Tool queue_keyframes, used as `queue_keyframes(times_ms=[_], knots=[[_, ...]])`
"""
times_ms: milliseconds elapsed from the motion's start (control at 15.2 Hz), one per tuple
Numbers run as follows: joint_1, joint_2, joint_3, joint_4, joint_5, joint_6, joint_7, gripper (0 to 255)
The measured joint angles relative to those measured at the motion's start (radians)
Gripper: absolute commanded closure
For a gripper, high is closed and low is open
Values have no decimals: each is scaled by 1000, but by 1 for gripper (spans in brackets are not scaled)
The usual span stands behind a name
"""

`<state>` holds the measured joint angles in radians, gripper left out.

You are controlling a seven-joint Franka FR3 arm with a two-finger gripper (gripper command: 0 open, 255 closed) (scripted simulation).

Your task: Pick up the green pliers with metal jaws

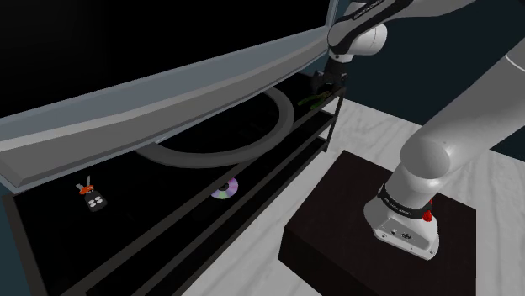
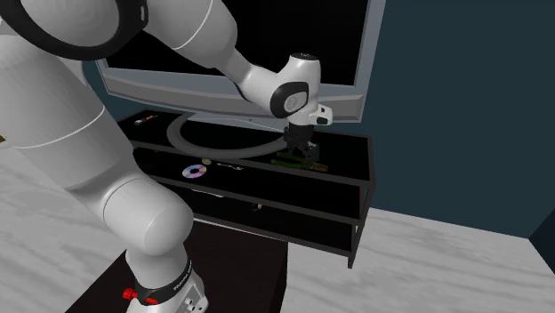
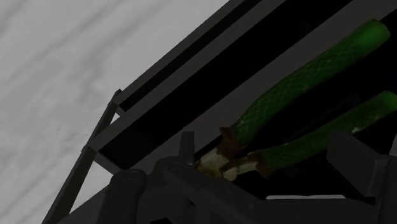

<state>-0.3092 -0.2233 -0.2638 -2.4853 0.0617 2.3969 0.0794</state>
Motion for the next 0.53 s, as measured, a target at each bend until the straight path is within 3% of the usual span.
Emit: queue_keyframes(times_ms=[330,396,528], knots=[[4,42,-10,-31,21,72,-23,0],[5,49,-10,-31,24,78,-26,255],[3,49,-14,-29,26,79,-27,255]])
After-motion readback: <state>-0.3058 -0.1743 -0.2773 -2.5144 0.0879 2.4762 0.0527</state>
